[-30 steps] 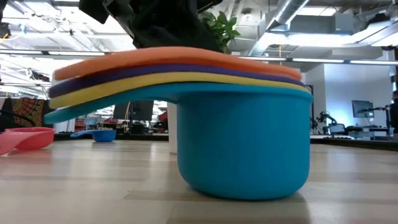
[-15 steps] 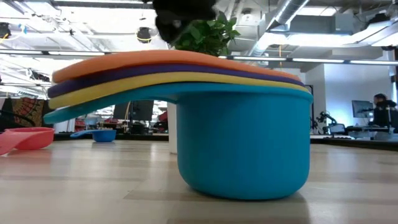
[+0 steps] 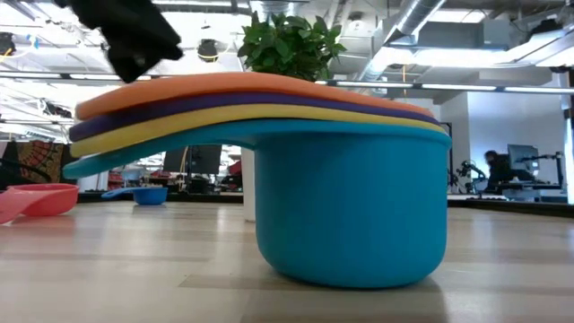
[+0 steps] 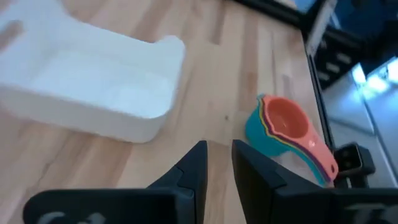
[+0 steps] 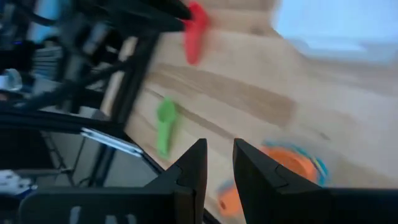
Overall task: Nest measuring cups in basket
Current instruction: Stack the blue measuring cup on top of the orange measuring cup
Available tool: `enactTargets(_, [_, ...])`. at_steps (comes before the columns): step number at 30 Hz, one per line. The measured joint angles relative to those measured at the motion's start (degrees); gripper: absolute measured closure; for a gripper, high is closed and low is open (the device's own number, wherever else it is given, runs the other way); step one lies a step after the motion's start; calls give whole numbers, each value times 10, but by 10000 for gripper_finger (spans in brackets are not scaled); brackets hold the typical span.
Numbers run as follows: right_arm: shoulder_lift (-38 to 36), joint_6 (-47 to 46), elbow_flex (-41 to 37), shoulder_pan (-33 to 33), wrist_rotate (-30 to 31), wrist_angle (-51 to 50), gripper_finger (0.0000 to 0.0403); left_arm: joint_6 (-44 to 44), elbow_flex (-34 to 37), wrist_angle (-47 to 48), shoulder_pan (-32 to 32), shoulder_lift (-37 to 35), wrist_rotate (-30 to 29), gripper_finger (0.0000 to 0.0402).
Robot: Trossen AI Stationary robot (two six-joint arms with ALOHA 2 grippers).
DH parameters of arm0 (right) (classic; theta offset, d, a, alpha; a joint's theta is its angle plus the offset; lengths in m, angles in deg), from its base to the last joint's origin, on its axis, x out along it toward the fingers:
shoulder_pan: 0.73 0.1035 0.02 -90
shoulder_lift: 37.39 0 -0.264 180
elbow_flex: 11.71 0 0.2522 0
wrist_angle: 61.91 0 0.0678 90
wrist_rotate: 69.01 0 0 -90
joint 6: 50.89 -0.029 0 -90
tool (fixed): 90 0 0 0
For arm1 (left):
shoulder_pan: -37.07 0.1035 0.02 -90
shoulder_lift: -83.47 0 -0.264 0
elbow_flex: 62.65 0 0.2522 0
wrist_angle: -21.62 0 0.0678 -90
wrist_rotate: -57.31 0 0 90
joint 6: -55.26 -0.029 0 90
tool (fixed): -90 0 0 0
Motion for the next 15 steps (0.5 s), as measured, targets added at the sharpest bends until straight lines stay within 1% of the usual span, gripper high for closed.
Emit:
enactTargets(3, [0, 91, 0, -32, -2, 65, 300, 33, 23, -2, -29, -47, -47, 340])
enactTargets(5, [0, 152, 0, -53, -17, 111, 300, 53, 34, 3, -47, -74, -72, 340])
enactTargets(10, [0, 293, 0, -102, -57, 186, 300, 95, 35, 76, -84, -129, -120, 340])
enactTargets(13, [0, 359, 0, -128, -78, 210, 300, 111, 34, 112, -101, -155, -144, 340])
enactTargets(15, [0, 389, 0, -145, -106, 220, 300, 127, 34, 141, -111, -171, -166, 340])
